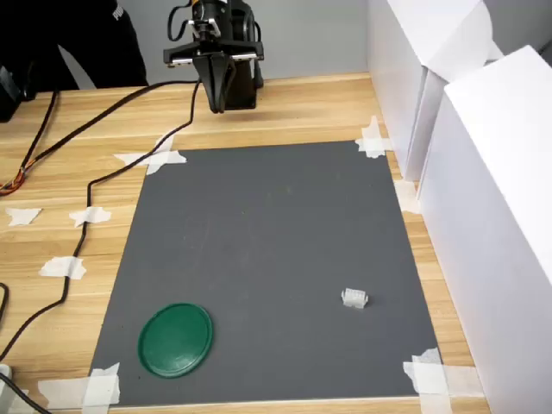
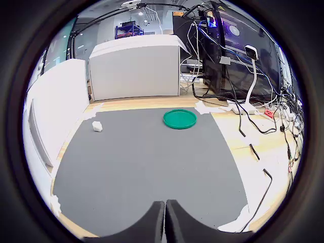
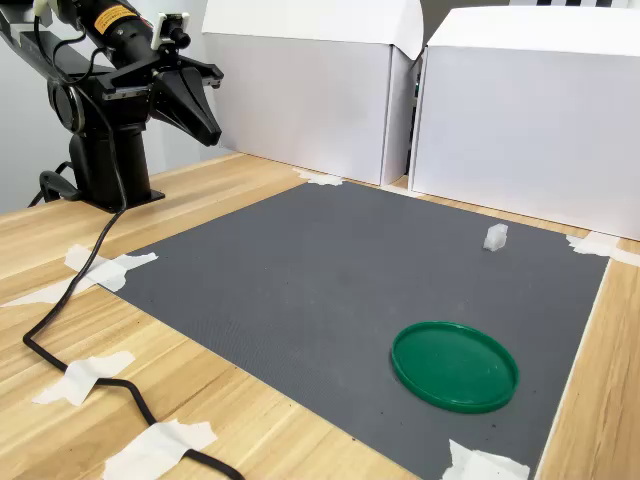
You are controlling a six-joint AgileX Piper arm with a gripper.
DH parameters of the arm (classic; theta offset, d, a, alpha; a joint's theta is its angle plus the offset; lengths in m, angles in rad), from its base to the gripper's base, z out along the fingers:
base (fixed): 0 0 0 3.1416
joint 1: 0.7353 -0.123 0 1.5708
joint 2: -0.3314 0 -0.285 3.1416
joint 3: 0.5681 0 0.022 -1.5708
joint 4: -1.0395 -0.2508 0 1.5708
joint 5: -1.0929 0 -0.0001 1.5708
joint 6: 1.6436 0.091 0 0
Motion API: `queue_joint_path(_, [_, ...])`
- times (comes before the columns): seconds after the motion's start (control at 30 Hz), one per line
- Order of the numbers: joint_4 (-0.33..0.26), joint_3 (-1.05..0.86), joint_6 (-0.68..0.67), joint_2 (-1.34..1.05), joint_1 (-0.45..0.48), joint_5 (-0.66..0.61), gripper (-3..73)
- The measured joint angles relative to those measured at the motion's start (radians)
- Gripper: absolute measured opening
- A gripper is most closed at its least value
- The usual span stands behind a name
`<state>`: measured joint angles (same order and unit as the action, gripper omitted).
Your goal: Grasp a white terminal and put it on the green lid.
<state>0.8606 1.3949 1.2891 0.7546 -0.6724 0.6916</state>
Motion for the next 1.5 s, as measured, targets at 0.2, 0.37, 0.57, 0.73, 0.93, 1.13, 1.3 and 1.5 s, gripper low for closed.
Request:
queue_joint_path(0.2, [0.0, 0.0, 0.0, 0.0, 0.0, 0.0, -1.6])
queue_joint_path(0.37, [0.0, 0.0, 0.0, 0.0, 0.0, 0.0, -1.6])
queue_joint_path(0.57, [0.0, 0.0, -0.001, 0.0, 0.0, 0.0, -1.6])
queue_joint_path(0.73, [0.002, 0.0, 0.0, 0.0, 0.0, 0.0, -1.6])
queue_joint_path(0.93, [0.003, 0.0, -0.001, 0.003, 0.0, 0.0, -1.6])
queue_joint_path(1.13, [0.003, 0.003, -0.045, 0.06, 0.0, 0.001, -1.6])
queue_joint_path(1.3, [0.001, 0.08, -0.1, 0.119, 0.0, -0.045, -1.6])
queue_joint_path(1.5, [-0.029, 0.226, -0.15, 0.227, 0.0, -0.142, -1.6])
